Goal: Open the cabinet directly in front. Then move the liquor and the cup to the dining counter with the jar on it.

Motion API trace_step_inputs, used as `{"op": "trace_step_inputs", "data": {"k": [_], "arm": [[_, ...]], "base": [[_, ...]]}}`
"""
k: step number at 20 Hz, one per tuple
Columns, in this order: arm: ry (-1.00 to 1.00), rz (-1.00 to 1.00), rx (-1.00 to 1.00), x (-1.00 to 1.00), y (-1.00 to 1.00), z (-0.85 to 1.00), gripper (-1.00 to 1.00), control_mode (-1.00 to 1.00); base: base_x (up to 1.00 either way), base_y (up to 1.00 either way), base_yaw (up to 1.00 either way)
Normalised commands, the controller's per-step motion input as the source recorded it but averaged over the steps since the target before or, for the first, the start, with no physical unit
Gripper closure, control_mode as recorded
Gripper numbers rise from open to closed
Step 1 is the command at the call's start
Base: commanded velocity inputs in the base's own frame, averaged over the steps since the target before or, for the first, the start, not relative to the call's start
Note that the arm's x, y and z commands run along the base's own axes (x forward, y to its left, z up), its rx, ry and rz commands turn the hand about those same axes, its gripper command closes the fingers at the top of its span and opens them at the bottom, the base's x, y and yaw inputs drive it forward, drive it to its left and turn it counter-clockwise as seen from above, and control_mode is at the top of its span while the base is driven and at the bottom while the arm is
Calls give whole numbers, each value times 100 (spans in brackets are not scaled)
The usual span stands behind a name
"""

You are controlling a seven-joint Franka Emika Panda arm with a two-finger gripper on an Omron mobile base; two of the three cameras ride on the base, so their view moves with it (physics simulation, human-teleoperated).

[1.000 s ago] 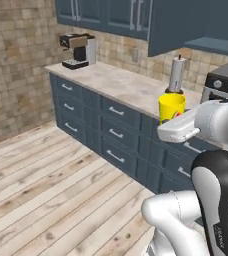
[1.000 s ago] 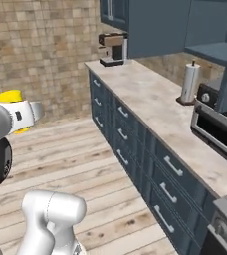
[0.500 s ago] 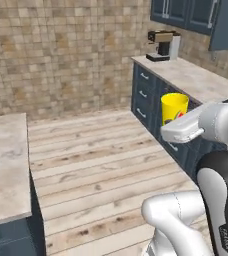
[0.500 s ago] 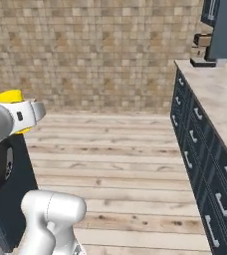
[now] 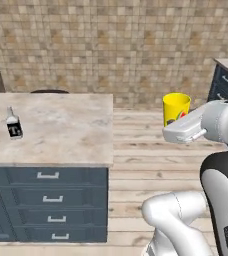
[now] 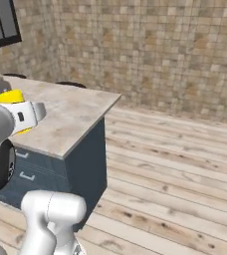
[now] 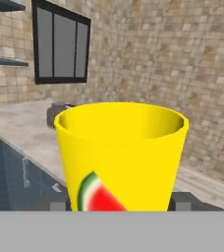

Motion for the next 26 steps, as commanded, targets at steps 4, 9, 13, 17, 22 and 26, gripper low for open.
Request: {"op": "trace_step_inputs", "data": {"k": [4, 9, 13, 17, 22, 26], "arm": [[0, 0, 0, 0, 0, 0, 100, 100], [0, 0, 0, 0, 0, 0, 100, 100], [0, 0, 0, 0, 0, 0, 100, 100], [0, 0, 0, 0, 0, 0, 100, 100], [0, 0, 0, 0, 0, 0, 100, 100], [0, 0, 0, 0, 0, 0, 100, 100]], "base": [[10, 100, 20], [33, 100, 1], [26, 100, -12], [33, 100, -27], [30, 66, -38], [29, 58, -37]]}}
